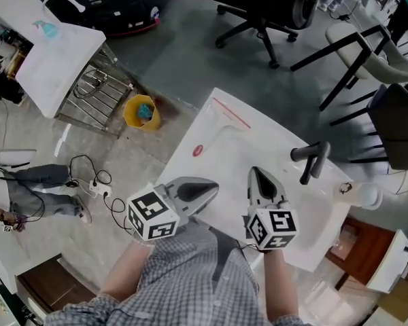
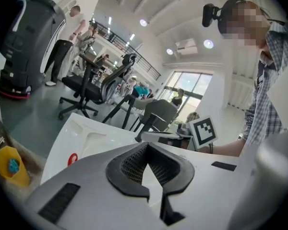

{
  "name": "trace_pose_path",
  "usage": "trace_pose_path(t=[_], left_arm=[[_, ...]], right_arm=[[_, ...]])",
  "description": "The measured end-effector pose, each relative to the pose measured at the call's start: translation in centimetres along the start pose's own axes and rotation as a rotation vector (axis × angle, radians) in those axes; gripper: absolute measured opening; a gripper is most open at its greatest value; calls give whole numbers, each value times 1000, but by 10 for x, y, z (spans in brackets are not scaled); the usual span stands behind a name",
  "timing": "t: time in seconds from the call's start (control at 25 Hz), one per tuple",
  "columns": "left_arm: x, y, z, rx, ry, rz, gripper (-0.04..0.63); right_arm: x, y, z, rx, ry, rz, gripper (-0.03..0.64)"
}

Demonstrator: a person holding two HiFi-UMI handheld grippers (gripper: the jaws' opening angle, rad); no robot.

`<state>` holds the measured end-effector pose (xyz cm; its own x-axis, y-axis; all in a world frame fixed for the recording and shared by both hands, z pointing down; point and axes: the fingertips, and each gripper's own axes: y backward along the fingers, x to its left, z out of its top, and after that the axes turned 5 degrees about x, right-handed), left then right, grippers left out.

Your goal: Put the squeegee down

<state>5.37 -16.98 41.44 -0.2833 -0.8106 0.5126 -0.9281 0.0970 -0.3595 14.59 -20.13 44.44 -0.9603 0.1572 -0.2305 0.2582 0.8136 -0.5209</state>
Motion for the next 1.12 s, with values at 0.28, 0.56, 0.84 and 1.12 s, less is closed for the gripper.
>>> trace_pose_path(t=[0.28,0.56,0.84,1.12], left_arm=[[-23,5,28,3,-200,47,5],[-38,7,39,25,-324,50,5],[-46,5,42,18,-336,47,5],[-47,5,39,21,-339,54,5]], right_arm=[[10,42,32,-112,75,-23,8],[14,74,62,-191,47,-39,8],[2,88,53,-182,24,-61,8],[3,89,48,-170,24,-52,8]])
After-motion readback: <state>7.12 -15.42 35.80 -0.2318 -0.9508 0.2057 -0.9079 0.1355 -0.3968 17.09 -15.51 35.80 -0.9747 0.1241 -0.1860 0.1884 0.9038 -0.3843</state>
